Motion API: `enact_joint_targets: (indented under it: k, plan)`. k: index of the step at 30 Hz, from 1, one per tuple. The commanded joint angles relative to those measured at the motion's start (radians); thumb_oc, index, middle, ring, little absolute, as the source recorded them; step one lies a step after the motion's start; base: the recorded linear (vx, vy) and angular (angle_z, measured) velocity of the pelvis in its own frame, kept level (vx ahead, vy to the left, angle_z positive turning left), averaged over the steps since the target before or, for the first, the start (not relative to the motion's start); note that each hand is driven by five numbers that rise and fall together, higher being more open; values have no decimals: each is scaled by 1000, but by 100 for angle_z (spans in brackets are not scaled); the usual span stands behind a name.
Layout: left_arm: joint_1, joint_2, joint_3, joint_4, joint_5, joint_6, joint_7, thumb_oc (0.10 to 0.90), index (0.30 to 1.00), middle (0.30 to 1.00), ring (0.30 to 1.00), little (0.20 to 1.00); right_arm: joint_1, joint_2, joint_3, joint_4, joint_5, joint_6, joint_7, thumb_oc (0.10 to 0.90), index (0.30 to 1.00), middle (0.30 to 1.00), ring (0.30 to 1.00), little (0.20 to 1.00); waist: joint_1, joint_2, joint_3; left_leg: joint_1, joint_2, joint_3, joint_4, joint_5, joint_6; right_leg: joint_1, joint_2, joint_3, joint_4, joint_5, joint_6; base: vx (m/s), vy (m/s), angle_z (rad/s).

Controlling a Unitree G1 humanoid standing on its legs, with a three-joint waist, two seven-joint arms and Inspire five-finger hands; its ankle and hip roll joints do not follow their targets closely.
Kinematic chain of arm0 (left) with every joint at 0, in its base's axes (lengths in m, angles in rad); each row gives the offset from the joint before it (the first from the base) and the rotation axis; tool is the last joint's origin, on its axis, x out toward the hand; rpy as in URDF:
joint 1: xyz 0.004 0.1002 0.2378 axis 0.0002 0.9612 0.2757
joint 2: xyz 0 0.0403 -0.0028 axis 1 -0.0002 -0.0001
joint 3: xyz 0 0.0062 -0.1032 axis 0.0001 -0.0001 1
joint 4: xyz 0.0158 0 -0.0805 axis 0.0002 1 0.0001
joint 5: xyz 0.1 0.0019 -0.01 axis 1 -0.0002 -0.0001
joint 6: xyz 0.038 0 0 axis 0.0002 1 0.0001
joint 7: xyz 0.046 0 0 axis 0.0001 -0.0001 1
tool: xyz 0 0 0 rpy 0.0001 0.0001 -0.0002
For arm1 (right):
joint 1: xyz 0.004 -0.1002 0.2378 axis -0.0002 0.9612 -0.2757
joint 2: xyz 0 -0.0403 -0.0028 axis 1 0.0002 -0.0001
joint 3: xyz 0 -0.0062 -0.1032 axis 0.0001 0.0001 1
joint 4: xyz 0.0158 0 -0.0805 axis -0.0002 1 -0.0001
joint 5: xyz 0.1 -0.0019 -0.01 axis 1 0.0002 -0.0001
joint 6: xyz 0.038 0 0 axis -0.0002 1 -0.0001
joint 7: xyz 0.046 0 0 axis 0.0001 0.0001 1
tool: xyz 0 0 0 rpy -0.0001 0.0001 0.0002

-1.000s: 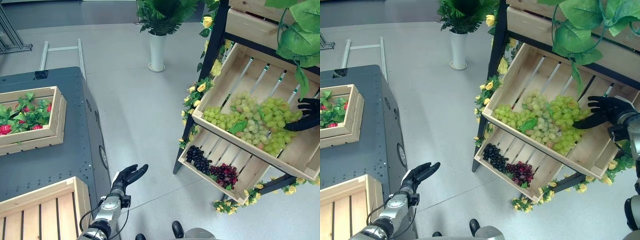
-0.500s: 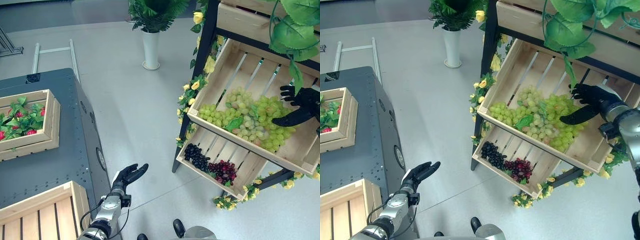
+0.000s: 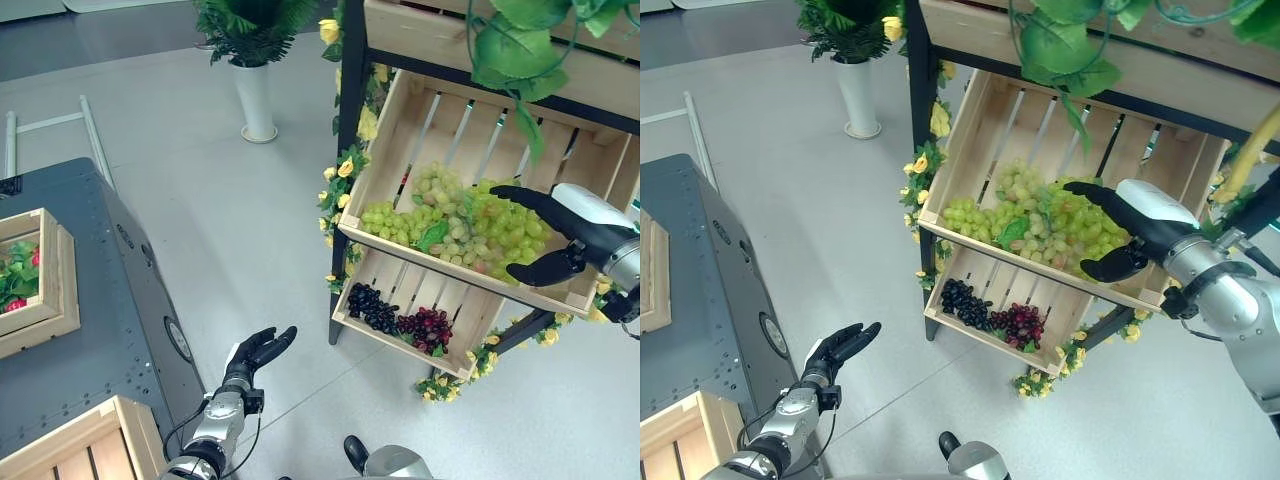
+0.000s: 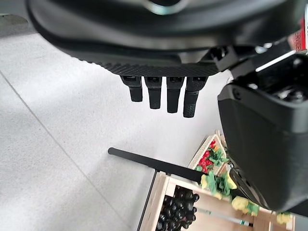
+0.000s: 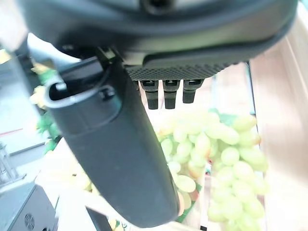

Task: Pick up the fruits from the basket on one side to the basket on the other side

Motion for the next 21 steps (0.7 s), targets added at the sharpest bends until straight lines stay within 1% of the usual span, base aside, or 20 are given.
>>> enact_joint_targets:
  k: [1,2,3,4,6,7,8,9,11,13,15,18,19,20,21]
  plan:
    - [-66,26,30,-1,-14,-91,7,800,900,900,900,900,-46,13,-182,-54,-151,-112,-161,800,900,900,900,900,62,8,-72,72,-49,12,21,-202,43,-27,96,20,23,-18,12,-4,8,-3]
    - [-65,25,30,-1,-13,-91,7,800,900,900,900,900,-40,15,-187,-65,-176,-118,-174,800,900,900,900,900,63,9,-72,72,-49,12,22,-202,43,-28,96,20,24,-18,12,-5,10,-4]
    - [-65,24,31,1,-9,-92,6,800,900,900,900,900,-31,18,-194,-85,-233,-142,-211,800,900,900,900,900,63,11,-71,72,-50,12,22,-203,44,-28,96,20,24,-19,13,0,0,0]
    - [-62,20,29,5,-3,-92,7,800,900,900,900,900,-19,25,-206,-124,-335,-186,-271,800,900,900,900,900,65,16,-71,72,-51,12,22,-204,46,-27,95,20,23,-20,15,0,0,0]
    - [-60,19,27,6,0,-91,6,800,900,900,900,900,-18,28,-206,-134,-362,-198,-289,800,900,900,900,900,66,18,-71,73,-51,12,22,-205,46,-27,95,20,23,-20,16,0,0,0]
    - [-53,14,26,14,8,-93,2,800,900,900,900,900,-16,38,-207,-160,-412,-230,-322,800,900,900,900,900,71,22,-73,72,-53,9,26,-207,46,-27,93,18,25,-23,18,0,0,0]
    - [-52,13,26,14,9,-93,2,800,900,900,900,900,-17,39,-206,-162,-415,-231,-323,800,900,900,900,900,71,22,-73,72,-53,9,26,-207,46,-27,92,17,25,-23,18,0,0,0]
    - [-48,9,23,17,13,-91,2,800,900,900,900,900,-23,50,-194,-175,-427,-250,-323,800,900,900,900,900,76,24,-74,71,-54,6,27,-207,46,-26,92,15,26,-25,19,0,0,0]
    - [-44,4,22,23,22,-88,0,800,900,900,900,900,-37,62,-172,-190,-413,-267,-304,800,900,900,900,900,82,25,-73,72,-54,1,27,-207,45,-23,89,10,24,-25,19,-4,-10,3]
    - [-38,-3,19,28,52,-98,17,800,900,900,900,900,-54,83,-131,-210,-350,-281,-262,800,900,900,900,900,94,26,-73,72,-56,-6,29,-206,42,-19,84,2,22,-25,19,-13,-35,10]
    - [-34,-10,14,37,60,-84,23,800,900,900,900,900,-67,110,-91,-211,-301,-293,-230,800,900,900,900,900,104,26,-73,71,-57,-13,29,-205,40,-18,80,-7,21,-24,18,-21,-40,6]
    - [-20,-27,6,72,84,-73,29,800,900,900,900,900,-91,163,-7,-205,-219,-282,-150,800,900,900,900,900,120,24,-71,68,-59,-26,30,-201,37,-15,75,-23,20,-25,16,-38,-51,8]
    - [-14,-37,1,96,102,-74,28,800,900,900,900,900,-95,201,35,-200,-183,-276,-127,800,900,900,900,900,128,24,-70,69,-60,-33,27,-199,35,-12,72,-32,18,-24,15,-29,-53,9]
    - [-13,-37,1,98,104,-74,28,800,900,900,900,900,-96,204,39,-199,-182,-275,-124,800,900,900,900,900,127,23,-70,70,-60,-34,26,-198,35,-11,71,-33,17,-24,15,-23,-57,12]
    - [-9,-43,-4,106,118,-75,33,800,900,900,900,900,-102,226,68,-193,-178,-270,-121,800,900,900,900,900,132,23,-71,70,-60,-37,24,-196,34,-10,70,-37,16,-24,14,-15,-47,17]
